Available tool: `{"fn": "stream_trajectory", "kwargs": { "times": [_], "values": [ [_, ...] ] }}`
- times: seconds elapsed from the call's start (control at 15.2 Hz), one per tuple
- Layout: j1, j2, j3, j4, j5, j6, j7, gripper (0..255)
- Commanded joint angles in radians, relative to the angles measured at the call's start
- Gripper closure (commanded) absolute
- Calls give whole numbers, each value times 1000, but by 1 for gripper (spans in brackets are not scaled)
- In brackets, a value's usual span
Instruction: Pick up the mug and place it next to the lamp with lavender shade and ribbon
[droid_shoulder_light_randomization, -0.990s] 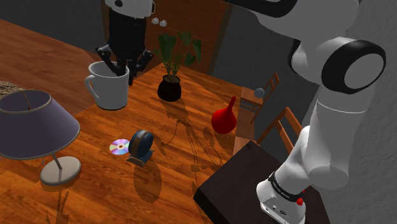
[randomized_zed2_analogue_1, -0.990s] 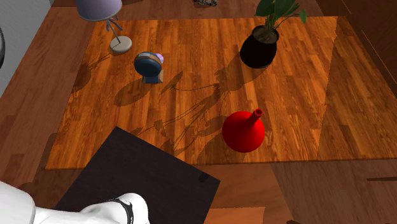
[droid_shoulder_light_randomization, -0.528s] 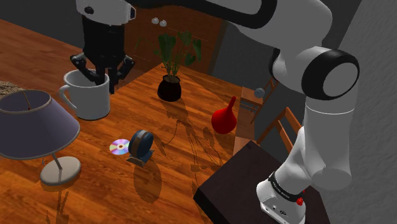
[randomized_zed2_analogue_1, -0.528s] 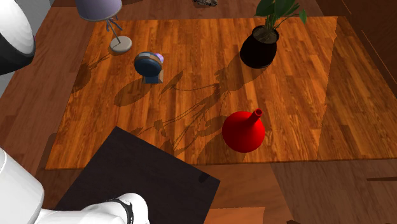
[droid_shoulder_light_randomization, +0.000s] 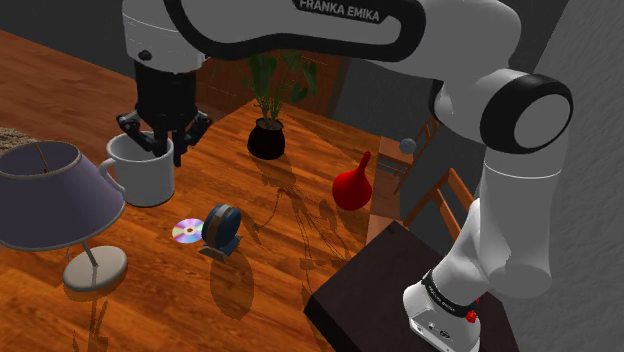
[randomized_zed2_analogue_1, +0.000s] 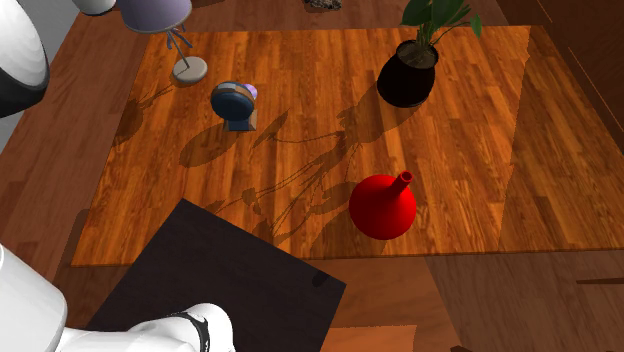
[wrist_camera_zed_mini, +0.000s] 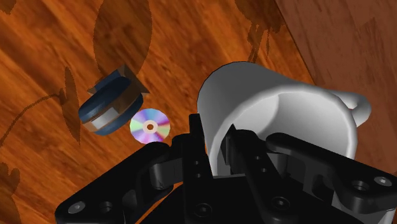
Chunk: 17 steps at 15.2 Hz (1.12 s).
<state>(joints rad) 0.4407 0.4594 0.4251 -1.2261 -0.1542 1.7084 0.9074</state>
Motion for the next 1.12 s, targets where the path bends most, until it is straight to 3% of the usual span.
{"fn": "stream_trajectory", "kwargs": {
  "times": [0.0,1.06],
  "values": [
    [-7,-9,0,-42,3,34,-1,255],
    [-26,-2,-8,-250,-4,246,6,255]
  ]
}}
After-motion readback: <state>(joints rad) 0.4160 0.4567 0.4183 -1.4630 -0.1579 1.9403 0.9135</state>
